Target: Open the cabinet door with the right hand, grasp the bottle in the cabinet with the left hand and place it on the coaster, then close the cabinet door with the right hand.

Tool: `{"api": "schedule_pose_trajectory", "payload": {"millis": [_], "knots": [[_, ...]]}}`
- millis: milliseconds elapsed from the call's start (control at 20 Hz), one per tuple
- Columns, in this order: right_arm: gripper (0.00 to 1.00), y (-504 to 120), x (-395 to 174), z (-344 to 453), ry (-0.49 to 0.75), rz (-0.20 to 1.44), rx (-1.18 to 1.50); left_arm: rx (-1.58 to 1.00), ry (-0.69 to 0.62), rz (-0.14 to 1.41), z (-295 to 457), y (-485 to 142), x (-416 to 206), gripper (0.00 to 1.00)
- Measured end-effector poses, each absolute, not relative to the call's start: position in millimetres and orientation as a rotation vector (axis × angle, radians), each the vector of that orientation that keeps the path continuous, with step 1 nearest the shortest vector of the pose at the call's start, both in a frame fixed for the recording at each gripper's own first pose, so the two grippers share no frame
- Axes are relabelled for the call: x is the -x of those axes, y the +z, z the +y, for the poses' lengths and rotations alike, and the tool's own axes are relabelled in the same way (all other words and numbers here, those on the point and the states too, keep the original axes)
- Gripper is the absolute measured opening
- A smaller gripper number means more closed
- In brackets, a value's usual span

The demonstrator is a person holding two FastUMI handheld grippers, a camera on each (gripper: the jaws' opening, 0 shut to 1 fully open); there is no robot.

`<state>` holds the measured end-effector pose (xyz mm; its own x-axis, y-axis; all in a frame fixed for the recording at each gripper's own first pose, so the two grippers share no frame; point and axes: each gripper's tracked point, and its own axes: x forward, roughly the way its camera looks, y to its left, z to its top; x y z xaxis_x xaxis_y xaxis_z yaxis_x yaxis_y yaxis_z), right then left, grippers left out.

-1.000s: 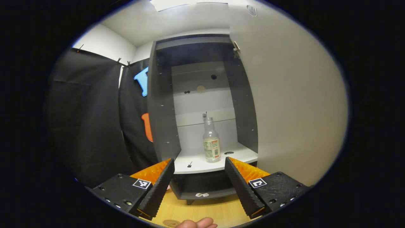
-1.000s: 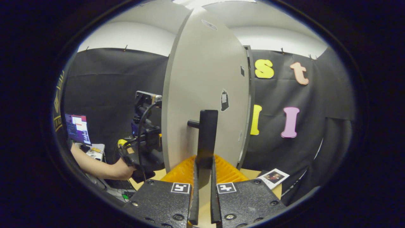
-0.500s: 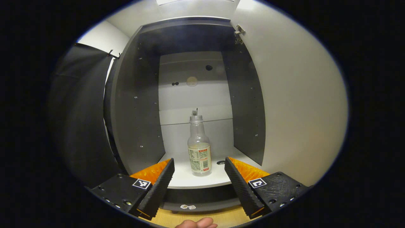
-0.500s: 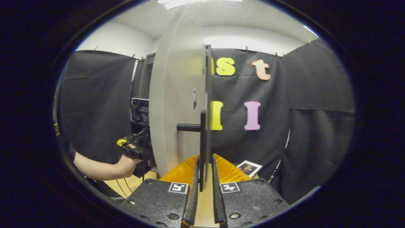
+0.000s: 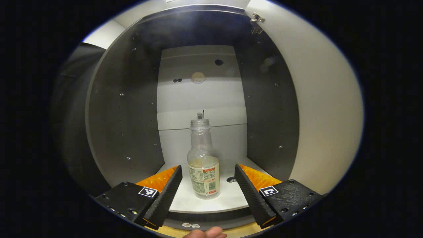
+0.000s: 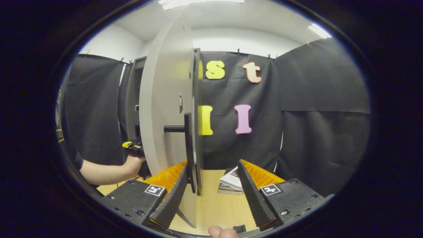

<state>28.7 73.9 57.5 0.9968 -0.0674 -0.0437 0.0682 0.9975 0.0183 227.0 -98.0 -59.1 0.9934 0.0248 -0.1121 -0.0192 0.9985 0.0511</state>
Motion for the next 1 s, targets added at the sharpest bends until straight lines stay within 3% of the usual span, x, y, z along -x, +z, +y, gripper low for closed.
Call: {"api": "schedule_pose_trajectory", "payload": {"millis": [600,650,700,1000], "knots": [[0.9,56,-30,70,-0.097,0.041,-0.029,-0.013,0.039,0.194,-88,-87,-300,0.99],[0.9,56,-30,71,-0.094,0.041,-0.031,-0.008,0.034,0.192,-90,-86,-301,0.92],[0.9,56,-30,71,-0.091,0.041,-0.032,-0.003,0.024,0.191,-91,-86,-299,0.76],[0.9,54,-34,70,-0.067,0.038,-0.045,-0.002,0.027,0.169,-85,-70,-283,0.75]]}}
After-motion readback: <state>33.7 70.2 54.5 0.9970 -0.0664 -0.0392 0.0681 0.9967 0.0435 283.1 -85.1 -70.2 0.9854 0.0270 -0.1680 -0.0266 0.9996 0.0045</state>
